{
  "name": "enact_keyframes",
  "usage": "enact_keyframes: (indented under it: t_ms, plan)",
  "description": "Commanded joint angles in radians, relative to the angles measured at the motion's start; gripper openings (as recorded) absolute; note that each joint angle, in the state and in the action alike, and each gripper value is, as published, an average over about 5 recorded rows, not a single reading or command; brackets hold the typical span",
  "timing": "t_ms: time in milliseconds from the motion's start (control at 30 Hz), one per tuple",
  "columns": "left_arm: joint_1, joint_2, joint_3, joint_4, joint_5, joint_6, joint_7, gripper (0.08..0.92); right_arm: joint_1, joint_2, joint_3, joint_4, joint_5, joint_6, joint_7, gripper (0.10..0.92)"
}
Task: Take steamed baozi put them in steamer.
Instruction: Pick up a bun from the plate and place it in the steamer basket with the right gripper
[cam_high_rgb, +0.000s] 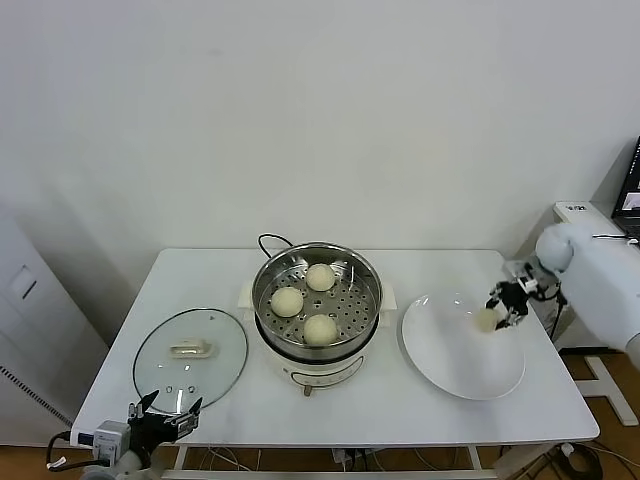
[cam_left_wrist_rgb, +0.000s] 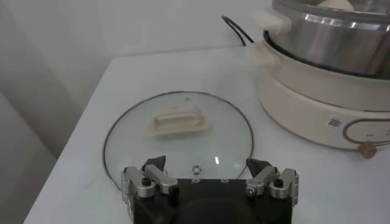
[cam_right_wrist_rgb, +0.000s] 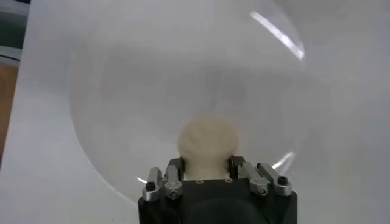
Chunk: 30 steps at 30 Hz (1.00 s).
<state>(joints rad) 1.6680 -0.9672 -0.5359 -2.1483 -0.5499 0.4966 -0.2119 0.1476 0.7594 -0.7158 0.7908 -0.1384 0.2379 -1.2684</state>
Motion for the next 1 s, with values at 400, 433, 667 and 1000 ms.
enact_keyframes:
  t_ms: [400, 433, 667, 1000]
  plan:
    - [0.0, -0.001, 0.008, -0.015, 0.009, 0.003, -0.004, 0.823, 0.711, 0.056, -0.768, 0.538, 0.755, -0.544, 0.139, 0.458]
    - [0.0, -0.002, 0.008, -0.016, 0.01, 0.002, -0.004, 0.823, 0.719, 0.077, -0.779, 0.54, 0.773, -0.557, 0.152, 0.458]
    - [-0.001, -0.003, 0.006, -0.018, 0.013, 0.002, -0.004, 0.823, 0.736, 0.189, -0.825, 0.535, 0.886, -0.643, 0.249, 0.458]
    - [0.021, -0.024, -0.006, -0.03, 0.024, -0.001, -0.003, 0.823, 0.642, 0.296, -0.814, 0.506, 0.891, -0.712, 0.345, 0.458]
